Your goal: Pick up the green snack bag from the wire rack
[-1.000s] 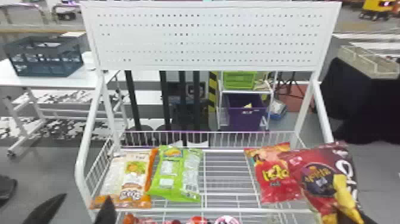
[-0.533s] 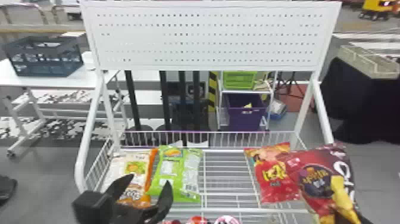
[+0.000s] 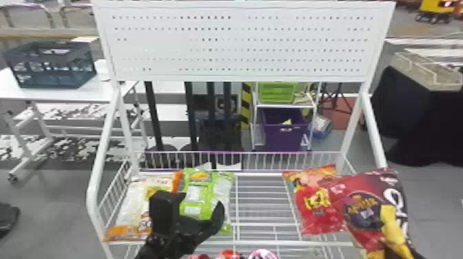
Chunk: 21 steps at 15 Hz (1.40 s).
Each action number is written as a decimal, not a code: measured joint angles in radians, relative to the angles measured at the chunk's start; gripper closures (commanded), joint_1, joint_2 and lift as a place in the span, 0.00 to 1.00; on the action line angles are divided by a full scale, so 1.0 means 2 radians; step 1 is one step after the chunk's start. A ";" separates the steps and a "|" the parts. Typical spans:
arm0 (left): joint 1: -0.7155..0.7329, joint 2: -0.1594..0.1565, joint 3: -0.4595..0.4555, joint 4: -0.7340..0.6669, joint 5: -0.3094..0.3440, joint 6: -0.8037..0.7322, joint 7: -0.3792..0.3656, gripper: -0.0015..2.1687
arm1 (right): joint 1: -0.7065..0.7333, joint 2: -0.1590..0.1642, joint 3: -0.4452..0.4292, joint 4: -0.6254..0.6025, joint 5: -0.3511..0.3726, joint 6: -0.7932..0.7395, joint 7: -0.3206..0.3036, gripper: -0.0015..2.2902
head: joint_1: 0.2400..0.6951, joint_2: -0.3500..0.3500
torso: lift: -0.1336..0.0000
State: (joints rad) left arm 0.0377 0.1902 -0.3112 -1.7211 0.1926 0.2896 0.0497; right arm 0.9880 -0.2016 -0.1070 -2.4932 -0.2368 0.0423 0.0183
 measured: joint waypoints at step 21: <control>-0.002 0.007 0.003 -0.029 0.014 0.063 0.006 0.99 | 0.001 -0.002 0.001 0.000 0.001 0.000 0.000 0.95 | 0.57 0.50 | 1.00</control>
State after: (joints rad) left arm 0.0332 0.2049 -0.3046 -1.7794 0.2213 0.4159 0.0615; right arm 0.9891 -0.2055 -0.1047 -2.4927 -0.2354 0.0423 0.0184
